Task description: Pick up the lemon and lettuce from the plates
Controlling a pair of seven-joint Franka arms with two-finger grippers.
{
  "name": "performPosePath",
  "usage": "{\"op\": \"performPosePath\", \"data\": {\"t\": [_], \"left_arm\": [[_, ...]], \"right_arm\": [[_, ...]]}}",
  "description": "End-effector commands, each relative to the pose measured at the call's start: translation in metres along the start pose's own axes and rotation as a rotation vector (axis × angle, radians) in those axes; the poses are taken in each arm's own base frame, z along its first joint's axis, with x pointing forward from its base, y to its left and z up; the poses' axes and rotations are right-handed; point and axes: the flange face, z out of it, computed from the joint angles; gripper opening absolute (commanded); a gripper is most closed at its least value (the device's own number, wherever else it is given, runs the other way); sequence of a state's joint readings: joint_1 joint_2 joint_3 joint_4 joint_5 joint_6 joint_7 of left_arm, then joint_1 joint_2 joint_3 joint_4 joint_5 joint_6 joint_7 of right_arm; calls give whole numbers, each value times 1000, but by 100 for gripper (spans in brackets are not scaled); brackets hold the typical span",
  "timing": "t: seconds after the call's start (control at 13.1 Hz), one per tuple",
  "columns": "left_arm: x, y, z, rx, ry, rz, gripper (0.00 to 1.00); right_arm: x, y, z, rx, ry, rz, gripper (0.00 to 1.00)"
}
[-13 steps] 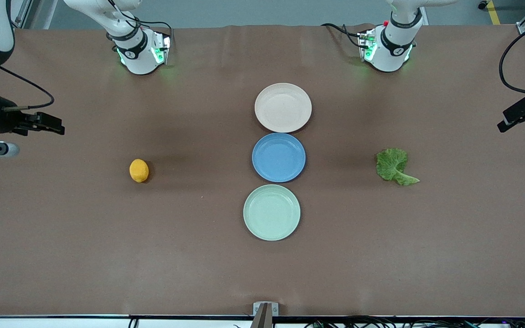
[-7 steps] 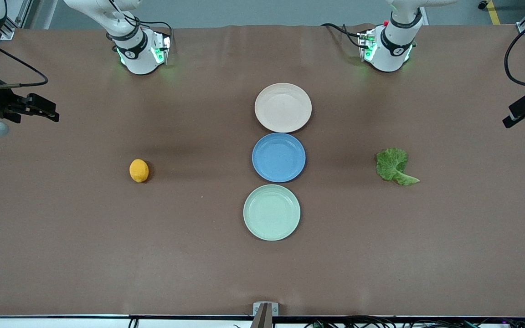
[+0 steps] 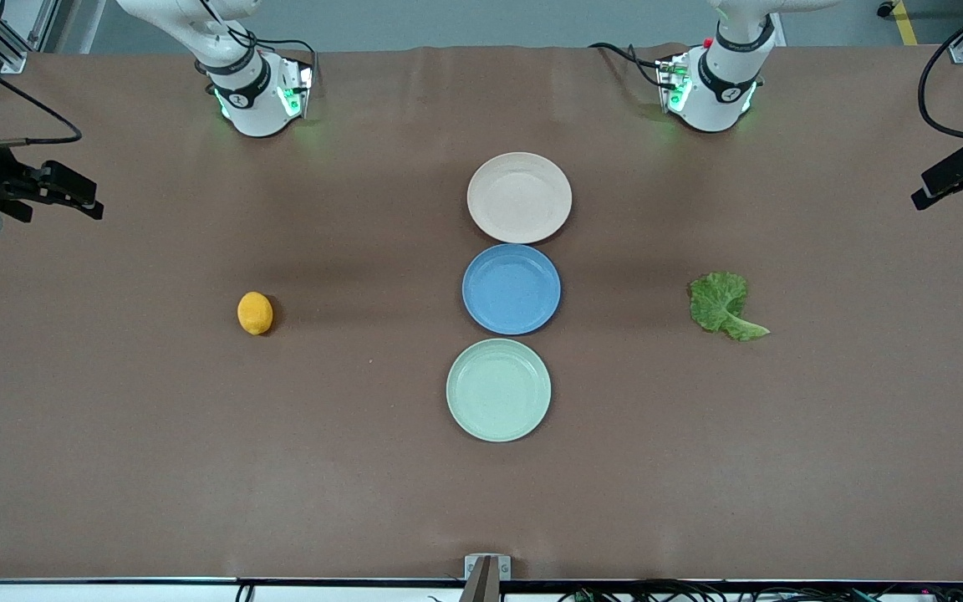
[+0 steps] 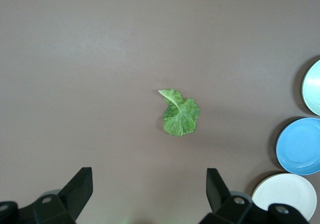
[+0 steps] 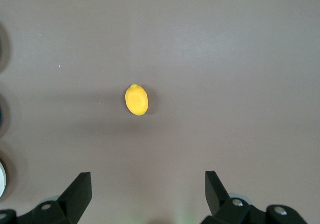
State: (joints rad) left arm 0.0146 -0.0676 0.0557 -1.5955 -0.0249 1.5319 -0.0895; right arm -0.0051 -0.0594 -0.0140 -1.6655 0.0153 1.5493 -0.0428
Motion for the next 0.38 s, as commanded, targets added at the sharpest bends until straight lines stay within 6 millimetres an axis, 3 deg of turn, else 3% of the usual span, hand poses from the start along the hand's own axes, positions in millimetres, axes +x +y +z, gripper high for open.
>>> {"op": "performPosePath", "data": {"t": [0.0,0.31], "left_arm": [[2,-3,-6,32,17,104,100],[1,-1,-7,28,18,107,100]], "right_arm": [[-8,-1,-3,14,27,-7,100],[-6,-1,-4,36,44,-34,100]]}}
